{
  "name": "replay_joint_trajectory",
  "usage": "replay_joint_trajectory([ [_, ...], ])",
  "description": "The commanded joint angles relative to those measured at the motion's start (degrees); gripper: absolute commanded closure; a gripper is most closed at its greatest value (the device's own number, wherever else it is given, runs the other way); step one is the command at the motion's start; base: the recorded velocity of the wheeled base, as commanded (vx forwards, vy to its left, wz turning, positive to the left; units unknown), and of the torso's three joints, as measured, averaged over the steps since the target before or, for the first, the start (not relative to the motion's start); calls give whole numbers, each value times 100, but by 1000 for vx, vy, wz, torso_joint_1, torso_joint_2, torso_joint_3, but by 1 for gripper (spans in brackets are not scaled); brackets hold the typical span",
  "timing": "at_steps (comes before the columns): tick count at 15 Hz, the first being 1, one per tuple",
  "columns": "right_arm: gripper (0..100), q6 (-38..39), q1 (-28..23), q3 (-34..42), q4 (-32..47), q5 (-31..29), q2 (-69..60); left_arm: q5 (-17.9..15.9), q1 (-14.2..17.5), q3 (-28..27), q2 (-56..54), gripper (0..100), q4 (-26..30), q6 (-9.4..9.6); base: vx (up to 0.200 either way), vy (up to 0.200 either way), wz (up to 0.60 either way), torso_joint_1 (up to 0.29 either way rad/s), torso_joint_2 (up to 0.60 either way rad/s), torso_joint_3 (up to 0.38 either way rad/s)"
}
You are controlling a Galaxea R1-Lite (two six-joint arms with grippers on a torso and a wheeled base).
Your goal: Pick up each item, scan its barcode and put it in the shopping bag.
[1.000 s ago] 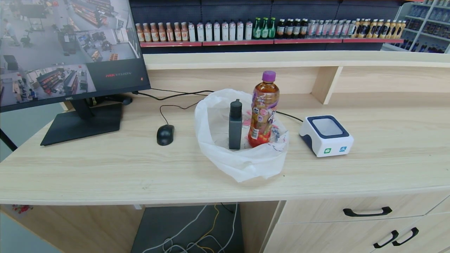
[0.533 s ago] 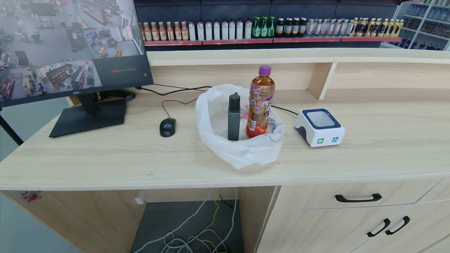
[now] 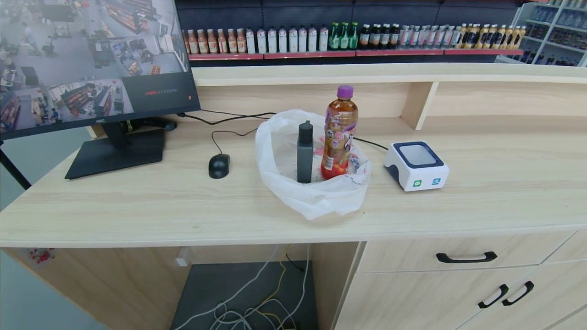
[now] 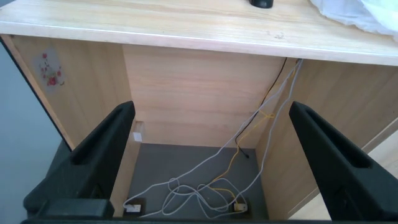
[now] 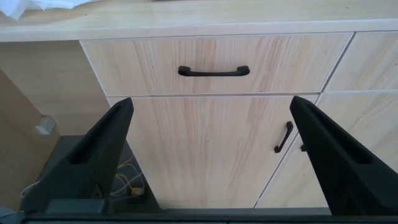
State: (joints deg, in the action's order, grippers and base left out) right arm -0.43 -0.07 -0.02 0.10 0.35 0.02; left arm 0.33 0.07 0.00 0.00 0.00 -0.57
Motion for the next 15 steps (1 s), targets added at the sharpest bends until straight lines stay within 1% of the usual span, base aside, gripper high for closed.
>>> replay_joint_trajectory([
  [1, 0, -1, -1, 2, -1, 9, -2, 2, 1, 0, 0, 0, 0, -4, 0, -200, 0, 7, 7, -2],
  [6, 0, -1, -1, 2, -1, 9, 6, 2, 1, 0, 0, 0, 0, -31, 0, -200, 0, 9, 4, 0],
  [15, 0, -1, -1, 2, -1, 0, 6, 2, 1, 0, 0, 0, 0, -22, 0, -200, 0, -1, 3, 6],
])
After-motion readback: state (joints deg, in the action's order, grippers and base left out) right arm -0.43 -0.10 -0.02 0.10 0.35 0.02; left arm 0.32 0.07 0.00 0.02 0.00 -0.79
